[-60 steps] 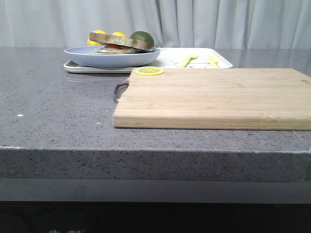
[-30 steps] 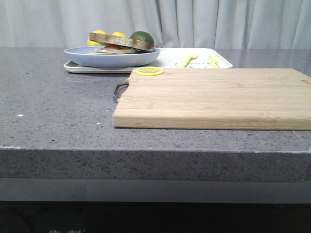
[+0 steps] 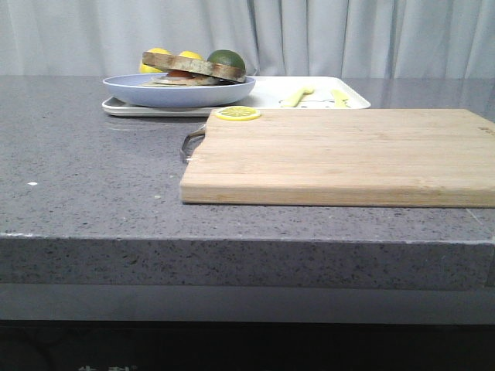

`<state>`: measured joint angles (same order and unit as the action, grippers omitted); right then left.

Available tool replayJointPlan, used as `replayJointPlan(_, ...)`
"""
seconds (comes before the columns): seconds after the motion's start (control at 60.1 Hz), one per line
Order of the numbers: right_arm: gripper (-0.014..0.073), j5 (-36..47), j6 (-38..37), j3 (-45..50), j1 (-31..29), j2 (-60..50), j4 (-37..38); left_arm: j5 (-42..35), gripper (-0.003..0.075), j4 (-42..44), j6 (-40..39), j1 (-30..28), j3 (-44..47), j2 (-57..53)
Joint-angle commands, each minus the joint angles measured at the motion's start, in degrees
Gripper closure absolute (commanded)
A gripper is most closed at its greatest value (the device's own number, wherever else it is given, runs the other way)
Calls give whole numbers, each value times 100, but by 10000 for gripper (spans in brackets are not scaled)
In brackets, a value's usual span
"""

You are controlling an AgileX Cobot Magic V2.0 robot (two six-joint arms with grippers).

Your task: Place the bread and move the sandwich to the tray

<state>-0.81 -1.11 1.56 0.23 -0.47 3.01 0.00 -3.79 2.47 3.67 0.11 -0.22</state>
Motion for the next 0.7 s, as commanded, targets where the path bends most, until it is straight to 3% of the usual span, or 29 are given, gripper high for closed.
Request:
replayJointPlan(0.0,662,446,-144,-21,-26,-141,166,-464,738,-51,-61,37,25,-112)
replayJointPlan(0.682,662,488,-226,-21,-243,-141,-301,-464,738,-51,-61,37,25,-112)
